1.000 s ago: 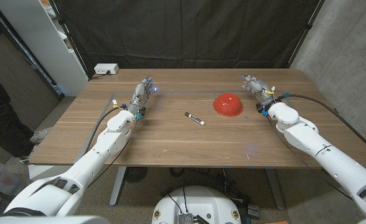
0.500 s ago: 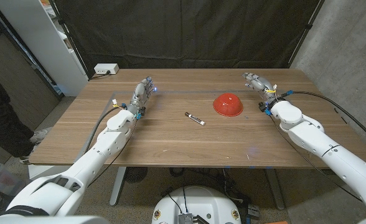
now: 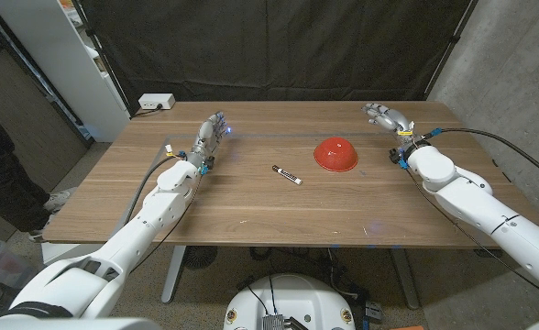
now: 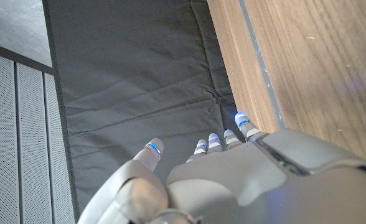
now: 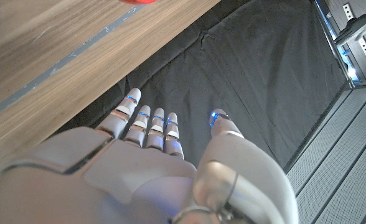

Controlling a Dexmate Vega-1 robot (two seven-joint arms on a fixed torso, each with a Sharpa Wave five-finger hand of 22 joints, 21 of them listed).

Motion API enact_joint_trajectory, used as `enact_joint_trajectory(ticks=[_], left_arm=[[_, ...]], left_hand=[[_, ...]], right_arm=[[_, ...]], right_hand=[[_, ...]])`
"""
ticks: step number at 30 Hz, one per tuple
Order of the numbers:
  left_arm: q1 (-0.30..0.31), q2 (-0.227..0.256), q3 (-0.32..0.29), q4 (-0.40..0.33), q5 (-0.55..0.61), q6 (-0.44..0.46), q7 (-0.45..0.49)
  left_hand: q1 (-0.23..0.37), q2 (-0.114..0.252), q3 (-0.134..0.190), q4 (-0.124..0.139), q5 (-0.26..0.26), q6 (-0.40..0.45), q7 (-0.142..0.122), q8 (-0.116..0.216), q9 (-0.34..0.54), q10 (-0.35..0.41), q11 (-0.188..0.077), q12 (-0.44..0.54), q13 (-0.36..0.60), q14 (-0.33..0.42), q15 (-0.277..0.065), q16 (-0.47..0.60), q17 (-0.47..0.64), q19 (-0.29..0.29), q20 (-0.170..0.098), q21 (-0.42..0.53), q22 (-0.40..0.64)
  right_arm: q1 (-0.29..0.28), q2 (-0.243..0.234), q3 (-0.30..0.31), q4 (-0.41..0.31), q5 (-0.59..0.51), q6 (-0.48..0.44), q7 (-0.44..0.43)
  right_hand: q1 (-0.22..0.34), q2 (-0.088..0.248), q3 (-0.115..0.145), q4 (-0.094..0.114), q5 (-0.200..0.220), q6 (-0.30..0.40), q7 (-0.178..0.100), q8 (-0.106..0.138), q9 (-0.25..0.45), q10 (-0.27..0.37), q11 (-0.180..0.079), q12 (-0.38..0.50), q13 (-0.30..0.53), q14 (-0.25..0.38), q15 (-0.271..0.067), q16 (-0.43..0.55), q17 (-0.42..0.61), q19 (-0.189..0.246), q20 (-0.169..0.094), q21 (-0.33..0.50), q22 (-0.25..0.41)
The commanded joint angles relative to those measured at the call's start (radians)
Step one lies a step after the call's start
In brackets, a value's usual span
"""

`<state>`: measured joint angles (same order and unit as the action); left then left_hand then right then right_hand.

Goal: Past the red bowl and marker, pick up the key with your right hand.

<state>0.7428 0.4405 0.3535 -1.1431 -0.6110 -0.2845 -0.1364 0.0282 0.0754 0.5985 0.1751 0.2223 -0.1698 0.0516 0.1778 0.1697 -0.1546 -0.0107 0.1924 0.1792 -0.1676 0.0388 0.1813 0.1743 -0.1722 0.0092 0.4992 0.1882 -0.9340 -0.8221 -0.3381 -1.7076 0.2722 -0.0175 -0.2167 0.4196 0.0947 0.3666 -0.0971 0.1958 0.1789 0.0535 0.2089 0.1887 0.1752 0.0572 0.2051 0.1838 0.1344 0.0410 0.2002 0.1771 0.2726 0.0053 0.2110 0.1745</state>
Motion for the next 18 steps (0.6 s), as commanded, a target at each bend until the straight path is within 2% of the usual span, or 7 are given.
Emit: enact_joint_trajectory(ticks=[1,18], left_arm=[[0.004,0.000,0.000,-0.014,0.003,-0.001,0.010],[0.010,0.001,0.001,-0.024,0.004,0.001,0.018]], left_hand=[[-0.003,0.086,-0.001,-0.001,0.006,-0.010,-0.002,0.004,0.002,-0.006,0.000,0.006,0.005,-0.005,0.006,0.005,0.003,-0.008,0.005,-0.002,0.002],[-0.002,0.087,-0.002,-0.001,0.007,-0.007,-0.002,0.004,0.002,-0.005,0.001,0.007,0.005,-0.004,0.008,0.005,0.003,-0.007,0.006,-0.003,0.002]], right_arm=[[-0.050,-0.062,0.033,-0.095,-0.042,-0.047,-0.037],[-0.141,-0.122,0.104,-0.200,-0.071,-0.118,-0.100]], right_hand=[[0.014,-0.001,0.002,-0.006,-0.003,0.008,0.002,0.004,0.001,0.005,0.000,0.002,0.006,0.007,-0.002,0.002,0.002,0.008,0.003,0.002,0.002],[0.017,0.007,0.000,-0.010,-0.007,0.020,-0.002,0.006,0.002,0.015,-0.001,0.002,0.006,0.012,-0.002,0.002,0.004,0.012,0.005,0.001,0.002]])
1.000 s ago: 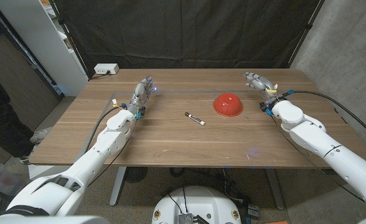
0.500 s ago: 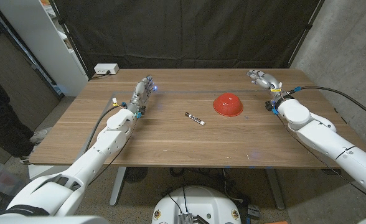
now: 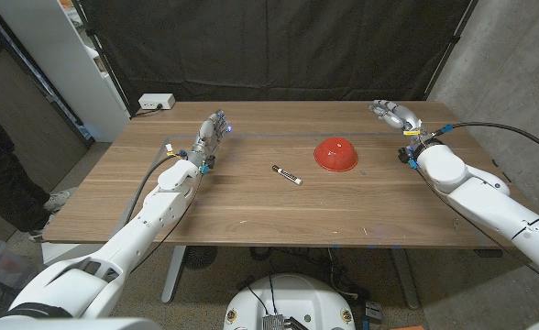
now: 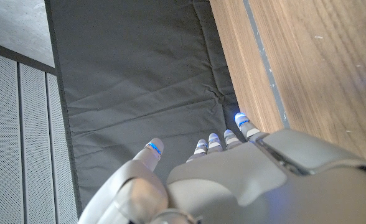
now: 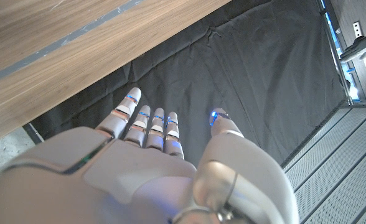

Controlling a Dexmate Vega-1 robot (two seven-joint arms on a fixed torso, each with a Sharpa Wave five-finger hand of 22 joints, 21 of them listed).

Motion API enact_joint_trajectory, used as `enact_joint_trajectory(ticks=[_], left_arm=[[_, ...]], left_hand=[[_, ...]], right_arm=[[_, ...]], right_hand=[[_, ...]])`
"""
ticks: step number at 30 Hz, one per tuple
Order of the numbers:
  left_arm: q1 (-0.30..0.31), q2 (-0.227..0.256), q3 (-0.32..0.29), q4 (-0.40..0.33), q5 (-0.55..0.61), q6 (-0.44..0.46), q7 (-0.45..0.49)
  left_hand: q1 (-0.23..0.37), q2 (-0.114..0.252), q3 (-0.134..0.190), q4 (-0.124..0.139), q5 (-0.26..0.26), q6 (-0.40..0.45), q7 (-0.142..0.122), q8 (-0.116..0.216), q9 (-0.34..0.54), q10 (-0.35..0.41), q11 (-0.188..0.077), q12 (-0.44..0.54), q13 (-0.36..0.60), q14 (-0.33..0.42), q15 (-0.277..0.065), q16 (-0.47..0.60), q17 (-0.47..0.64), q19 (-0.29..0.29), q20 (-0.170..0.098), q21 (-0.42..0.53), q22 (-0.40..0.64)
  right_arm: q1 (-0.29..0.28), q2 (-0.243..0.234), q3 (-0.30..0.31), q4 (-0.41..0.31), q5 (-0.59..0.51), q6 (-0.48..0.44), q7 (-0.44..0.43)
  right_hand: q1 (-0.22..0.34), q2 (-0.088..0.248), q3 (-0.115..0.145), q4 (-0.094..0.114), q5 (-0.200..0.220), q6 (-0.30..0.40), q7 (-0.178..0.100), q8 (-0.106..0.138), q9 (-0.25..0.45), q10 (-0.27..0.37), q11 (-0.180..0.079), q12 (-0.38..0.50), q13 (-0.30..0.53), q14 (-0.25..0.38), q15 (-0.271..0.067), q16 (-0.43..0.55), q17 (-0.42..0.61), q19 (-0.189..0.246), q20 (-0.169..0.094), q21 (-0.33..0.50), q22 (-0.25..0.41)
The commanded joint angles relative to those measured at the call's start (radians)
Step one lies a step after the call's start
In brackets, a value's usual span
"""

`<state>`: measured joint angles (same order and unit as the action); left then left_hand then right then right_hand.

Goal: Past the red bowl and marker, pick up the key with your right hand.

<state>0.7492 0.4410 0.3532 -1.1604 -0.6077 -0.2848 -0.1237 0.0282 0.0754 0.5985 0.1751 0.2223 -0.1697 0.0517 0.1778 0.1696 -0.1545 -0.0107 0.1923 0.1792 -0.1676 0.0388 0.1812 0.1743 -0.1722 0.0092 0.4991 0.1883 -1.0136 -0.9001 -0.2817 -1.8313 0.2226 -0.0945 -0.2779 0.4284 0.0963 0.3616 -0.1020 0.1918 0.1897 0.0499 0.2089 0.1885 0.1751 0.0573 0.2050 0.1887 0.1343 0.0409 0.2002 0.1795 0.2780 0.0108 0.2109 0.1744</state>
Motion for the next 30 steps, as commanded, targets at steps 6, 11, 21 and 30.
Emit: enact_joint_trajectory(ticks=[6,11,21,30], left_arm=[[0.004,-0.001,0.002,-0.008,0.001,0.000,0.006],[0.004,0.001,0.002,-0.009,0.001,0.001,0.006],[-0.007,-0.007,0.007,0.007,0.001,-0.004,-0.005],[-0.014,-0.005,0.011,0.012,0.009,0.000,-0.008]], left_hand=[[-0.002,0.087,-0.002,-0.001,0.007,-0.007,-0.002,0.004,0.002,-0.004,0.000,0.008,0.005,-0.003,0.007,0.005,0.003,-0.006,0.007,-0.004,0.002],[-0.002,0.087,-0.002,-0.001,0.007,-0.006,-0.002,0.004,0.003,-0.004,0.001,0.008,0.005,-0.003,0.007,0.005,0.003,-0.007,0.007,-0.004,0.002],[-0.002,0.086,-0.002,-0.002,0.007,-0.001,-0.003,0.006,0.003,-0.003,0.004,0.008,0.005,-0.003,0.008,0.005,0.003,-0.006,0.008,-0.005,0.002],[-0.002,0.086,-0.003,-0.002,0.008,0.004,-0.004,0.007,0.003,-0.003,0.005,0.008,0.005,-0.003,0.009,0.005,0.002,-0.005,0.010,-0.006,0.003]], right_arm=[[-0.095,-0.072,0.073,-0.124,-0.042,-0.085,-0.060],[-0.127,-0.090,0.098,-0.157,-0.051,-0.117,-0.073],[-0.208,-0.126,0.167,-0.233,-0.072,-0.184,-0.104],[-0.278,-0.148,0.235,-0.286,-0.088,-0.230,-0.106]], right_hand=[[0.011,0.010,0.005,-0.008,-0.005,0.022,-0.002,0.008,0.002,0.028,-0.005,0.004,0.001,0.020,-0.015,0.004,0.002,0.011,0.000,0.002,0.002],[0.014,0.013,0.005,-0.010,-0.006,0.028,-0.004,0.009,0.002,0.032,-0.006,0.004,0.001,0.023,-0.009,0.004,0.002,0.013,0.000,0.002,0.002],[0.018,0.016,0.005,-0.014,-0.007,0.033,-0.008,0.009,0.002,0.041,-0.008,0.005,0.001,0.028,-0.010,0.005,0.002,0.017,0.001,0.002,0.002],[0.020,0.018,0.004,-0.016,-0.008,0.036,-0.012,0.008,0.003,0.044,-0.007,0.004,0.001,0.029,-0.011,0.004,0.002,0.018,0.001,0.002,0.002]])
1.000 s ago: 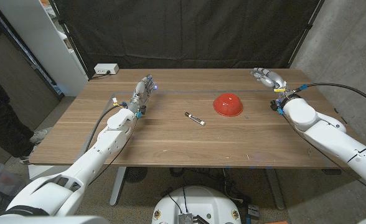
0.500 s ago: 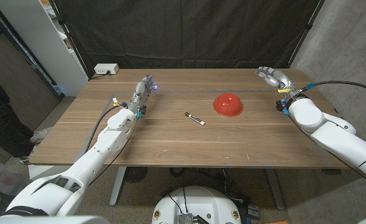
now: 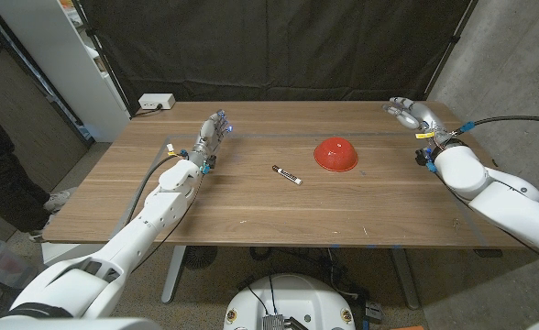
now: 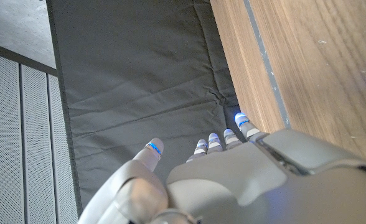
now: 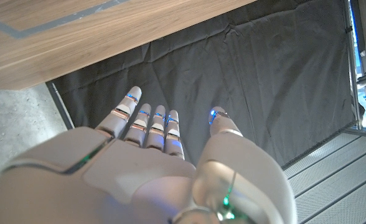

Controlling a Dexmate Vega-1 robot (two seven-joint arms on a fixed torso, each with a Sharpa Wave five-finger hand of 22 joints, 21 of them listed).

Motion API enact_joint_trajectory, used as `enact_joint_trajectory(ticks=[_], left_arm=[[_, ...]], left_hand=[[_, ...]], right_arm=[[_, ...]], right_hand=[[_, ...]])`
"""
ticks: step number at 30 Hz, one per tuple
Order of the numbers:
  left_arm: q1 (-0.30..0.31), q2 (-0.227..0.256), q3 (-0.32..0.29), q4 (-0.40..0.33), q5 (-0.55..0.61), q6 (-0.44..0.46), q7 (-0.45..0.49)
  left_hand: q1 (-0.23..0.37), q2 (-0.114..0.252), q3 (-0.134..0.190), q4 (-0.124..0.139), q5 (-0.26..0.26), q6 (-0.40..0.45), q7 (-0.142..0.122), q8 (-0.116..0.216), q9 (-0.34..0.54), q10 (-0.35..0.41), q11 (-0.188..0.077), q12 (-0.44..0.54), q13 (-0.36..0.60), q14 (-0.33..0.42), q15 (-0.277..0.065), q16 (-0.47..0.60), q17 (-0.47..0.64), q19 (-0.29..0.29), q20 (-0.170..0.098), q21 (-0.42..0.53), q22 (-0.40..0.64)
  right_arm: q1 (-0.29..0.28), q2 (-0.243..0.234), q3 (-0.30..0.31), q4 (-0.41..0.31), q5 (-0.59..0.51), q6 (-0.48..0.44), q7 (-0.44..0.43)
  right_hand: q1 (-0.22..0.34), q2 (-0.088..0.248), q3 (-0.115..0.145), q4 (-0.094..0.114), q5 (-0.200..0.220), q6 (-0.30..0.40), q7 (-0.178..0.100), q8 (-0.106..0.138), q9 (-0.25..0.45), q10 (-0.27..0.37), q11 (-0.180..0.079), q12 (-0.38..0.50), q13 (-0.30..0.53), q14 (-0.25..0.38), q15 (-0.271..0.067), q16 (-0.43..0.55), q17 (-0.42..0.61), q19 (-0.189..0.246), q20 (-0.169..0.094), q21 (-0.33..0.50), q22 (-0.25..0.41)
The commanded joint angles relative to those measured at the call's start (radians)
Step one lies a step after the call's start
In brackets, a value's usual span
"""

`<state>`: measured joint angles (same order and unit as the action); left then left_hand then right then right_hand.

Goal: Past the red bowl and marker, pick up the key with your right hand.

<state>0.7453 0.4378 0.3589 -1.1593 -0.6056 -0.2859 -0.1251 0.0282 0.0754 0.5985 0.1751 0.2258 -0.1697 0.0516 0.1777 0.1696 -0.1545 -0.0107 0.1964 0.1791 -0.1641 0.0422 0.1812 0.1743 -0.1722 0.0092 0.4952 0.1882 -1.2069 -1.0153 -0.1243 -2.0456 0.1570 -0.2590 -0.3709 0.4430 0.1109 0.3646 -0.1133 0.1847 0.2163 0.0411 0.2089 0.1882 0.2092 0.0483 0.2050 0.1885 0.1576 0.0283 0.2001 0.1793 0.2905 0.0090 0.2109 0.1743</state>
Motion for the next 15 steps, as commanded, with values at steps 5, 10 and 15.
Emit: enact_joint_trajectory(ticks=[5,10,15], left_arm=[[-0.014,0.003,0.010,0.008,0.014,0.005,-0.008],[-0.019,0.010,0.015,0.002,0.024,0.014,-0.004],[-0.021,0.009,0.015,0.004,0.026,0.012,-0.003]], left_hand=[[-0.002,0.086,-0.003,-0.002,0.004,0.009,-0.006,0.008,0.003,-0.001,0.005,0.005,0.005,-0.006,0.006,0.005,0.002,-0.004,0.010,-0.002,0.003],[-0.002,0.086,-0.004,-0.002,0.004,0.011,-0.006,0.008,0.003,0.000,0.003,0.005,0.005,-0.006,0.006,0.005,0.002,-0.003,0.010,-0.003,0.003],[-0.001,0.086,-0.004,-0.002,0.004,0.015,-0.007,0.009,0.003,0.001,0.002,0.005,0.005,-0.005,0.007,0.005,0.002,-0.002,0.011,-0.003,0.003]], right_arm=[[-0.128,-0.041,0.119,-0.102,-0.038,-0.094,-0.013],[-0.169,-0.044,0.159,-0.132,-0.059,-0.125,-0.007],[-0.214,-0.042,0.205,-0.162,-0.084,-0.151,0.004]], right_hand=[[0.007,0.005,0.001,-0.006,-0.001,0.012,-0.003,0.009,0.003,0.010,0.001,0.003,0.002,0.006,0.002,0.003,0.003,0.007,0.003,0.002,0.002],[0.008,0.006,0.001,-0.007,-0.002,0.014,-0.004,0.008,0.003,0.011,0.001,0.002,0.002,0.005,0.001,0.002,0.002,0.007,0.002,0.001,0.002],[0.011,0.007,0.001,-0.009,-0.002,0.017,-0.004,0.009,0.003,0.013,0.001,0.002,0.002,0.005,0.000,0.002,0.002,0.008,0.001,0.001,0.002]])
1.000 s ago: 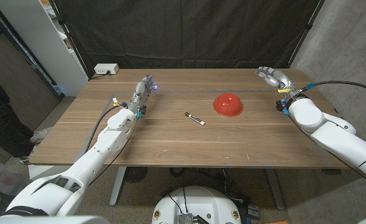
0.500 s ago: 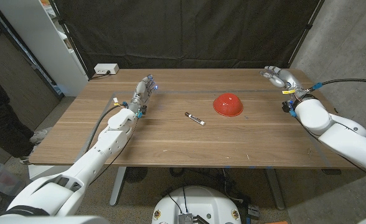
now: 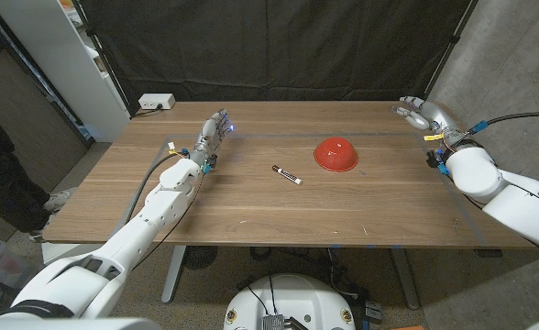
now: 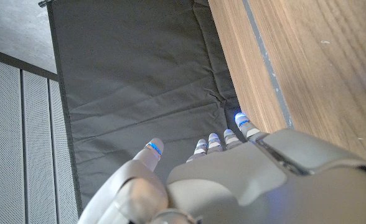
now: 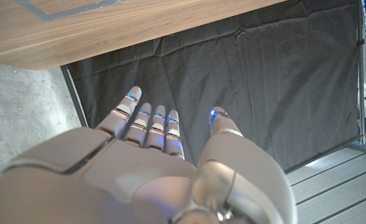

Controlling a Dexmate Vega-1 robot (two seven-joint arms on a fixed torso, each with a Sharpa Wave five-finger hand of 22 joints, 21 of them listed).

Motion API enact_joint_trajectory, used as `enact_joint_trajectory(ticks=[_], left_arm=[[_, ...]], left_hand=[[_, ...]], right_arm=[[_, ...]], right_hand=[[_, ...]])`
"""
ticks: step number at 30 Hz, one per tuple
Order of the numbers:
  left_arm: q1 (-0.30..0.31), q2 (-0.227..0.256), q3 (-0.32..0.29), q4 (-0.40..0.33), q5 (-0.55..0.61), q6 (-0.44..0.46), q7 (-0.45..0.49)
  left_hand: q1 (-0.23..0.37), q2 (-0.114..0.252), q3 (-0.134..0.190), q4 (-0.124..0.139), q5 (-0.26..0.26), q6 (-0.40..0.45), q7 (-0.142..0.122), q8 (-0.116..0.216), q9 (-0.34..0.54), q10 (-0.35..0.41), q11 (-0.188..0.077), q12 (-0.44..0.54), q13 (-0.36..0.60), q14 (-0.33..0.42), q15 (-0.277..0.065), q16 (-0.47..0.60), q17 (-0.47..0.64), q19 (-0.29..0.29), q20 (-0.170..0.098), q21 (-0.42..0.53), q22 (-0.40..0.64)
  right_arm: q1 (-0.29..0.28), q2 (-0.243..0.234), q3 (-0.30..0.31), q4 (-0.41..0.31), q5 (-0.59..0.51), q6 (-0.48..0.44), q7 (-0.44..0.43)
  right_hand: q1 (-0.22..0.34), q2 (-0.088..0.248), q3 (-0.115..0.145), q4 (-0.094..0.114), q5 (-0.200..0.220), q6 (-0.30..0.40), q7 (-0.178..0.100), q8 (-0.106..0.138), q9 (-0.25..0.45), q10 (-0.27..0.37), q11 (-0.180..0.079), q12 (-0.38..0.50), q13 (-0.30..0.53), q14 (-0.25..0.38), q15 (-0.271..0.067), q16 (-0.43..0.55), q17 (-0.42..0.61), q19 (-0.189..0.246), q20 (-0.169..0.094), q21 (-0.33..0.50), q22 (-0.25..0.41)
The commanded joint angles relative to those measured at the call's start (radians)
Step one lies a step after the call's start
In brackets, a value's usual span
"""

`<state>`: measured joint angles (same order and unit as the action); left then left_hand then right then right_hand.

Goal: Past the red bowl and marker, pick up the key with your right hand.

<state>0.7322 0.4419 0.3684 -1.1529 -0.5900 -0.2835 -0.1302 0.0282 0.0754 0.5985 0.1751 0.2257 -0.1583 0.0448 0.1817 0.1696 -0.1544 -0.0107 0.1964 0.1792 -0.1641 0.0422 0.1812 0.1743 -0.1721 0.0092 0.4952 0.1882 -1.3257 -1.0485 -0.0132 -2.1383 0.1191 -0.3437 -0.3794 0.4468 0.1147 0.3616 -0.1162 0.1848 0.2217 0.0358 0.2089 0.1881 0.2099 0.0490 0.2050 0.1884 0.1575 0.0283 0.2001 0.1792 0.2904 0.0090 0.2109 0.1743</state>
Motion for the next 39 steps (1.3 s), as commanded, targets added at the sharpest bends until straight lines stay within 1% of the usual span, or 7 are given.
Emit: enact_joint_trajectory(ticks=[1,9,18,23,27,32,39], left_arm=[[-0.009,0.005,0.005,-0.003,0.010,0.010,0.002],[-0.015,-0.003,0.008,0.010,0.008,0.006,-0.005],[-0.021,-0.007,0.013,0.017,0.012,0.002,-0.013],[-0.022,-0.008,0.015,0.017,0.012,0.003,-0.016],[-0.024,-0.010,0.017,0.019,0.012,0.005,-0.020],[-0.030,-0.014,0.022,0.024,0.014,0.004,-0.027],[-0.037,-0.023,0.030,0.036,0.016,0.004,-0.036]], left_hand=[[-0.001,0.086,-0.004,-0.002,0.005,0.004,-0.001,0.005,0.003,0.000,0.003,0.005,0.005,-0.006,0.006,0.005,0.002,-0.003,0.011,-0.003,0.003],[-0.001,0.086,-0.004,-0.002,0.005,0.005,-0.001,0.005,0.003,0.001,0.002,0.005,0.005,-0.005,0.007,0.005,0.002,-0.001,0.011,-0.003,0.003],[-0.001,0.086,-0.004,-0.002,0.005,0.008,-0.001,0.004,0.003,0.001,0.005,0.005,0.005,-0.004,0.007,0.005,0.002,-0.001,0.012,-0.004,0.003],[-0.001,0.087,-0.004,-0.002,0.005,0.008,-0.002,0.004,0.003,0.001,0.002,0.005,0.005,-0.003,0.006,0.005,0.002,-0.001,0.014,-0.005,0.003],[-0.001,0.087,-0.004,-0.002,0.005,0.009,-0.002,0.004,0.003,0.001,0.004,0.005,0.005,-0.003,0.006,0.005,0.002,0.000,0.014,-0.005,0.003],[-0.001,0.087,-0.004,-0.002,0.005,0.009,-0.002,0.003,0.004,0.002,0.004,0.005,0.005,-0.003,0.006,0.005,0.002,0.000,0.015,-0.006,0.003],[-0.001,0.087,-0.004,-0.002,0.005,0.010,-0.003,0.003,0.004,0.001,0.003,0.005,0.005,-0.003,0.006,0.005,0.002,0.001,0.014,-0.006,0.003]], right_arm=[[-0.106,-0.006,0.104,-0.076,-0.053,-0.070,0.014],[-0.172,0.007,0.169,-0.128,-0.111,-0.127,0.044],[-0.219,0.035,0.221,-0.162,-0.173,-0.146,0.091],[-0.243,0.048,0.251,-0.182,-0.209,-0.161,0.125],[-0.266,0.043,0.283,-0.197,-0.240,-0.175,0.173],[-0.296,0.027,0.329,-0.213,-0.282,-0.203,0.258],[-0.332,0.033,0.384,-0.231,-0.349,-0.223,0.356]], right_hand=[[0.007,0.004,0.004,-0.006,-0.002,0.013,0.002,0.009,0.003,0.013,0.001,0.002,0.002,0.006,0.000,0.002,0.002,0.008,0.001,0.001,0.002],[0.009,0.005,0.003,-0.008,-0.002,0.017,0.001,0.009,0.003,0.014,-0.001,0.001,0.002,0.006,-0.001,0.001,0.002,0.008,0.001,0.000,0.002],[0.013,0.005,0.003,-0.011,-0.002,0.024,0.000,0.010,0.003,0.015,-0.001,0.000,0.002,0.007,0.000,0.000,0.002,0.009,0.003,0.000,0.002],[0.017,0.005,0.003,-0.015,-0.002,0.026,-0.001,0.010,0.004,0.005,-0.006,-0.006,0.002,0.006,0.000,-0.001,0.001,0.012,0.003,0.000,0.002],[0.020,0.004,0.004,-0.018,-0.001,0.030,-0.004,0.010,0.004,0.005,-0.006,-0.006,0.002,0.006,0.000,-0.002,0.001,0.013,0.004,0.000,0.002],[0.023,0.002,0.003,-0.021,-0.001,0.032,-0.005,0.010,0.004,0.006,-0.008,-0.007,0.002,0.007,-0.002,-0.002,0.001,0.016,0.004,0.000,0.002],[0.027,-0.001,0.002,-0.025,0.000,0.038,-0.006,0.011,0.004,0.009,-0.010,-0.007,0.002,0.011,-0.008,-0.002,0.000,0.021,0.002,0.001,0.002]])
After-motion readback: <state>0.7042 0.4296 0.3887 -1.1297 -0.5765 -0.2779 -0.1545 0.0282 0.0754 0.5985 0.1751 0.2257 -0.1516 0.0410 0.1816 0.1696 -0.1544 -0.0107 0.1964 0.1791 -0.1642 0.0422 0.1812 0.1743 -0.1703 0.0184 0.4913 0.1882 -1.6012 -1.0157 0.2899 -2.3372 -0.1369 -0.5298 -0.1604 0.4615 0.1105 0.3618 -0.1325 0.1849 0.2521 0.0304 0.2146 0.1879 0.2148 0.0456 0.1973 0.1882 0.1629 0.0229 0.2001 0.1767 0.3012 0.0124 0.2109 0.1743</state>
